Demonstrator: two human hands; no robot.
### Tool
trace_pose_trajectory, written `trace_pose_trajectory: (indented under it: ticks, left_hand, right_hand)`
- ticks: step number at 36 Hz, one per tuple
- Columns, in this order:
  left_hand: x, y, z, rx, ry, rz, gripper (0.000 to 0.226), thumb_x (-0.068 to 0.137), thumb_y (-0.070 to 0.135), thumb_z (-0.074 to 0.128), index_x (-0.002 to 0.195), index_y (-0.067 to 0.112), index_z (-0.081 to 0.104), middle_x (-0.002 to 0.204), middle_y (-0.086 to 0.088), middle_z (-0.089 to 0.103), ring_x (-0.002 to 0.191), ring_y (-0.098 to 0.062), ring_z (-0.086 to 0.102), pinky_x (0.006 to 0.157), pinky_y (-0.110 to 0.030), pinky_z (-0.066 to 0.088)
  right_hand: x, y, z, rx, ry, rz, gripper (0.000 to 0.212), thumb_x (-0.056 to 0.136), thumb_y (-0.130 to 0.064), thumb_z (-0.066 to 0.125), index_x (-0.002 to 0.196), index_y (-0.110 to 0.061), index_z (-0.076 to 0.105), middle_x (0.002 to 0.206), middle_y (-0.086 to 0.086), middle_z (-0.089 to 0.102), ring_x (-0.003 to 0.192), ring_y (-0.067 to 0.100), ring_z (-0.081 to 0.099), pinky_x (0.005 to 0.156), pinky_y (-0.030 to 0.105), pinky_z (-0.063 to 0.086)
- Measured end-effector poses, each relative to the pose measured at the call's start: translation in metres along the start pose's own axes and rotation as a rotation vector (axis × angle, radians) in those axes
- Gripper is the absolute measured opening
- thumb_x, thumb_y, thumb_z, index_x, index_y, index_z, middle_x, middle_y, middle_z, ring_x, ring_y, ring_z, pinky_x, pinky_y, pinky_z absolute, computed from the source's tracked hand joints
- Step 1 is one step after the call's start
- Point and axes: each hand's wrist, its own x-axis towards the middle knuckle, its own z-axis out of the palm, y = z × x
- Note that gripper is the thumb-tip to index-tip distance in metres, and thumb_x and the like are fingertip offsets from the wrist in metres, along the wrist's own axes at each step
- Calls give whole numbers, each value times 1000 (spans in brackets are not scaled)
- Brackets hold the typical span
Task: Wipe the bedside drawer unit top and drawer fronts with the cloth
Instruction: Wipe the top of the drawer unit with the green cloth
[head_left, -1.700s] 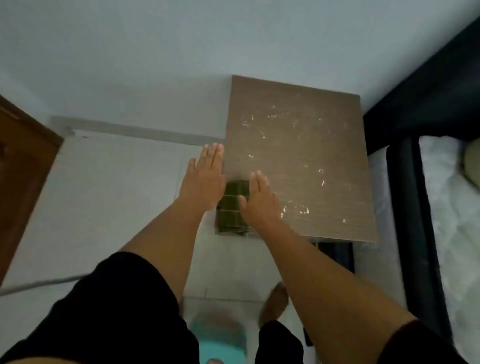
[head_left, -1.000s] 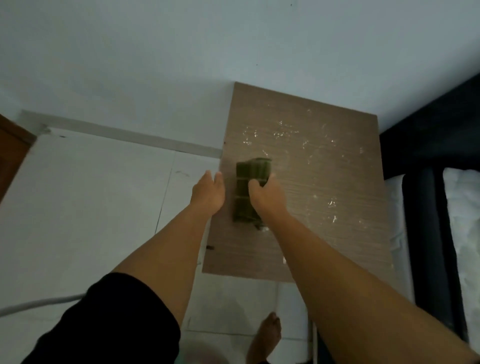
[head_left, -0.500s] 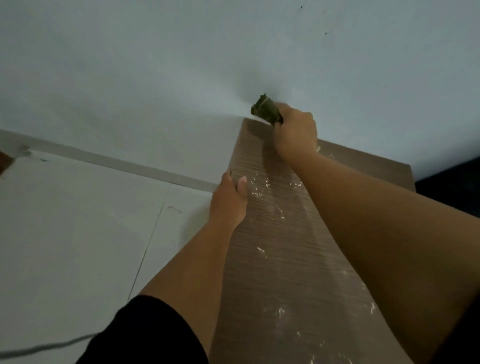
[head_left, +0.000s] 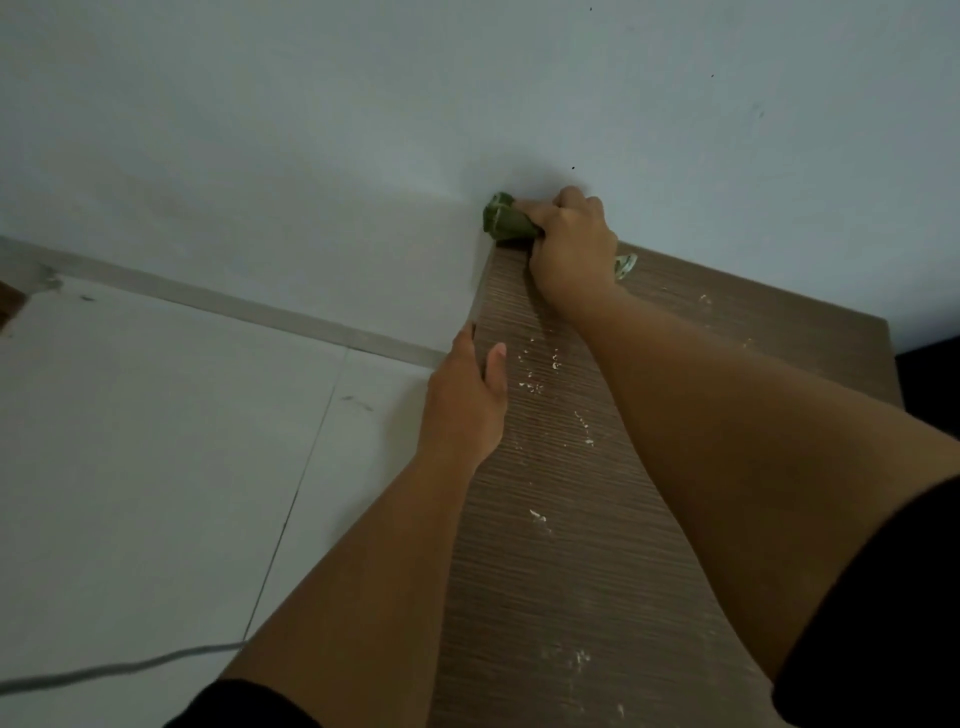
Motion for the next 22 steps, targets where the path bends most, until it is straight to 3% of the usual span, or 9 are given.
trace_pose_trajectory:
  ticks: [6, 9, 11, 14, 18, 22]
  left_hand:
    - [1, -1, 0, -15, -10, -1, 56, 99, 43, 32, 147, 15, 28, 138, -9, 51, 126, -23, 49, 105, -30, 37]
    - [0, 2, -3, -27, 15, 8, 54, 100, 44, 25, 138, 12, 44, 133, -9, 55, 125, -24, 49, 101, -26, 34]
    - [-5, 5, -7, -129, 35, -54, 57, 100, 45, 18, 132, 13, 53, 131, -9, 57, 124, -23, 49, 103, -26, 31]
    - [-12, -3, -14, -367, 22, -212, 66, 97, 55, 10, 130, 21, 56, 131, -6, 58, 121, -22, 51, 110, -39, 34]
    - [-32, -19, -26, -750, -46, -382, 69, 98, 53, 9, 135, 11, 50, 134, -7, 56, 124, -19, 51, 111, -40, 35]
    - [-50, -36, -34, -765, -127, -438, 77, 94, 61, 8, 134, 12, 52, 136, -5, 55, 127, -20, 49, 113, -42, 32]
  right_hand:
    - [0, -1, -10, 25, -117, 15, 52, 90, -3, 41, 130, -34, 52, 122, 10, 47, 118, 29, 39, 98, 47, 40]
    - [-9, -2, -13, 32, -147, -8, 52, 89, -2, 42, 131, -32, 52, 121, 13, 48, 118, 31, 40, 98, 48, 41]
    - [-21, -4, -15, 42, -161, -12, 52, 89, -2, 42, 129, -33, 54, 121, 12, 48, 118, 31, 41, 99, 47, 40]
    - [-41, -8, -17, 79, -171, 6, 51, 88, -1, 46, 127, -33, 56, 123, 11, 49, 121, 30, 41, 104, 49, 38]
    - [-72, -16, -18, 99, -186, 23, 51, 88, -2, 48, 127, -33, 56, 122, 9, 48, 120, 29, 39, 104, 52, 36]
    - [-106, -25, -18, 92, -216, 22, 51, 89, -4, 46, 129, -35, 53, 119, 8, 47, 118, 28, 38, 103, 51, 36]
